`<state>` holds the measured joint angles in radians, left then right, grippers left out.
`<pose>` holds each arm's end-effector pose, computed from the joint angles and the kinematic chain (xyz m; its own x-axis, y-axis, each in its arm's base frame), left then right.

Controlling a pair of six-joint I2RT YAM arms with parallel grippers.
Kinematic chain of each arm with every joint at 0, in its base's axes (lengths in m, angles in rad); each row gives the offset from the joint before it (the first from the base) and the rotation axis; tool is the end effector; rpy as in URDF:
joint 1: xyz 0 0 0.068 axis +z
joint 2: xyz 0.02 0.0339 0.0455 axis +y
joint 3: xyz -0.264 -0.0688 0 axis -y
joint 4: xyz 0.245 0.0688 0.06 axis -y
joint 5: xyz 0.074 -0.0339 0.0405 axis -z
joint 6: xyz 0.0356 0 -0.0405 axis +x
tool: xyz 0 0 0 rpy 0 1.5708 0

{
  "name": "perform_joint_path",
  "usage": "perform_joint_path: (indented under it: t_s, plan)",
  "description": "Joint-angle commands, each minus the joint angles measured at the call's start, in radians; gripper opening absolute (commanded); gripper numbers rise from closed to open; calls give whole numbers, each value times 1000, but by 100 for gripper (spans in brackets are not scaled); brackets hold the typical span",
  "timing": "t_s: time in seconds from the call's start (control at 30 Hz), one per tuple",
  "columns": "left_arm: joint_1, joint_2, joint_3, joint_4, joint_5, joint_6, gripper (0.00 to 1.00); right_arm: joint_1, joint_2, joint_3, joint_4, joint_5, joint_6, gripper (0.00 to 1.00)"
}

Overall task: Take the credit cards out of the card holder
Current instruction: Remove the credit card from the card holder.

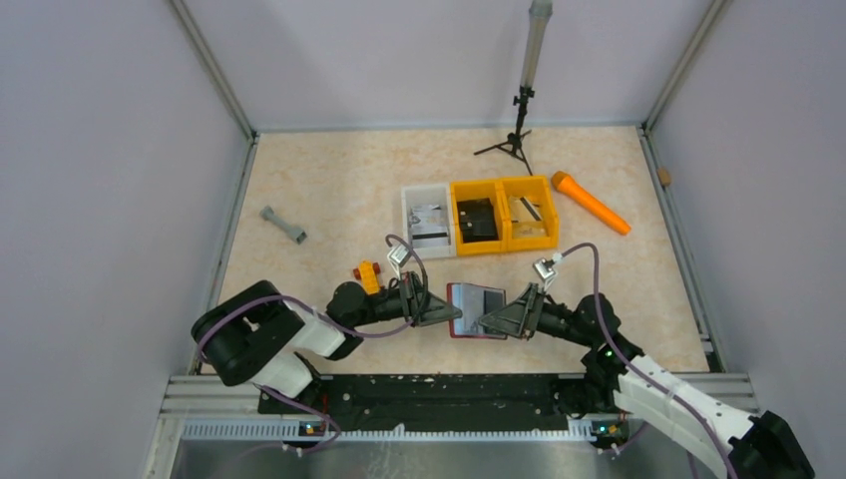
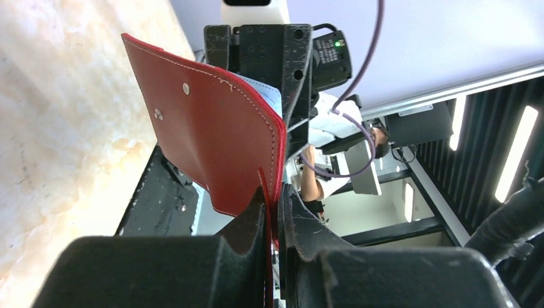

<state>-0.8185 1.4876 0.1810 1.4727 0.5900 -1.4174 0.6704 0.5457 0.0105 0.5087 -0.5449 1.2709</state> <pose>0.1373 -0.1757 0.1729 -0.9528 -0.1837 -0.2416 0.2616 -0.0938 -0.9606 0.0983 0.1015 0.1744 -0.9016 0.3278 -0.2822 -0.2571 0.1186 0.9591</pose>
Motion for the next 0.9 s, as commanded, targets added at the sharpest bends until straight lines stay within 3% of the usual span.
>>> perform_joint_path:
  t_s: [0.0,0.07,0.4,0.73,0.87]
  plan:
    - [-1,-39,-1,61,-13,21,0,-4,-87,20,113,-7,26,38]
    - [-1,-53,-3,38,-16,31,0,-5,-129,22,92,11,28,33]
    - [-1,-162,8,-168,-30,121,0,-7,-187,43,66,24,33,30]
    - [-1,-316,36,-487,-74,242,0,-6,-178,56,105,13,40,13]
    - [-1,-340,46,-533,-76,259,0,-6,-162,70,97,2,29,8]
